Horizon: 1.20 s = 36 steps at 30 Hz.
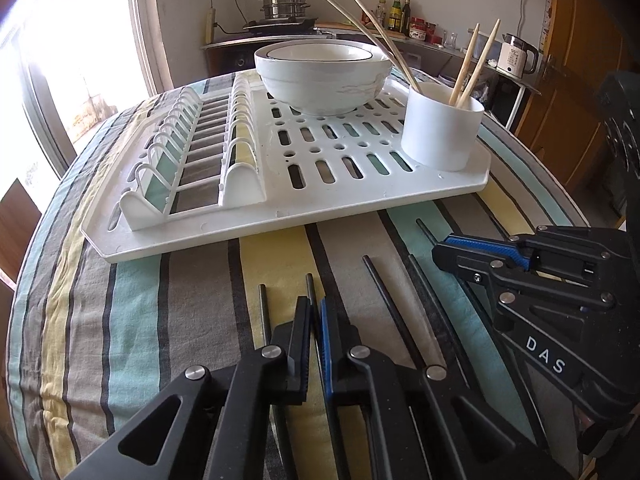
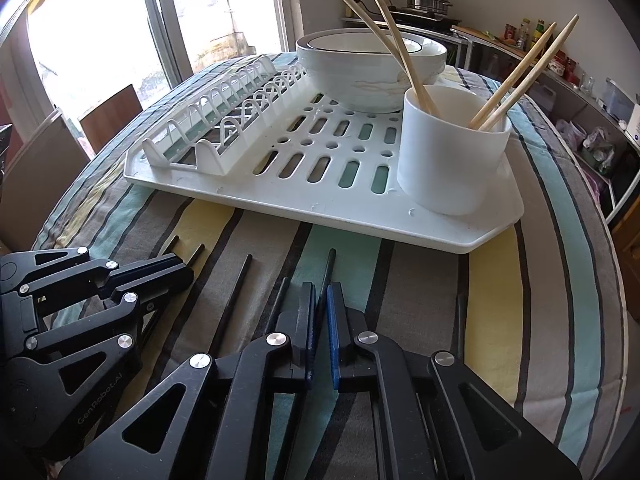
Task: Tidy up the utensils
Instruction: 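Close the right gripper on a black chopstick, then lift the black chopstick with the right gripper toward the white cup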
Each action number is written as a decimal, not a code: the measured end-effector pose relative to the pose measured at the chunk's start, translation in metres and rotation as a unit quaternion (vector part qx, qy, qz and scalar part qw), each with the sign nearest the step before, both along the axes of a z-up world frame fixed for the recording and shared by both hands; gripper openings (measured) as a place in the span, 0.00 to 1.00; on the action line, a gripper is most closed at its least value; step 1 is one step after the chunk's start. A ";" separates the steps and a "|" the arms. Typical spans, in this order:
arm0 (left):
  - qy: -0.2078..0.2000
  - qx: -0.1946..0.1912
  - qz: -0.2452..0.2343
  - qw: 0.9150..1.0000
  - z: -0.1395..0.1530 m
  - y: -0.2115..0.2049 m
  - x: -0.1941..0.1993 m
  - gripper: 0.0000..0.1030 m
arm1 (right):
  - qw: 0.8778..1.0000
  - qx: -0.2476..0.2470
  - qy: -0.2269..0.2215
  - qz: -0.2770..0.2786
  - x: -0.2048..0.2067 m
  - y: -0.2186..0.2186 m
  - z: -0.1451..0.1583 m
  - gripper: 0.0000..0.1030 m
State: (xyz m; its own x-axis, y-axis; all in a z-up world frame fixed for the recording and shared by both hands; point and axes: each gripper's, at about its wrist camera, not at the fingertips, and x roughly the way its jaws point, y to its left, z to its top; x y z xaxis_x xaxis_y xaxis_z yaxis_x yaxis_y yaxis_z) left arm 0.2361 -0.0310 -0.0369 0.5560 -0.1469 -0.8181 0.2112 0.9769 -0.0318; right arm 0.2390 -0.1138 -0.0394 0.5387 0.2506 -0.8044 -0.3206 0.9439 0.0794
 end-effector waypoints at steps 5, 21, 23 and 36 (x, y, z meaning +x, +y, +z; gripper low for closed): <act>-0.007 -0.017 0.001 1.000 0.010 0.003 -0.001 0.04 | 1.000 0.020 -0.017 0.000 -0.005 -0.005 0.014 0.05; -0.123 -0.071 -0.003 0.990 0.117 0.020 -0.035 0.03 | 0.987 0.083 -0.137 -0.012 -0.044 -0.035 0.103 0.04; -0.139 -0.079 -0.002 0.987 0.130 0.023 -0.041 0.03 | 0.984 0.090 -0.152 -0.014 -0.049 -0.036 0.112 0.04; -0.183 -0.098 -0.002 0.978 0.167 0.028 -0.074 0.03 | 0.973 0.109 -0.205 -0.019 -0.083 -0.053 0.141 0.04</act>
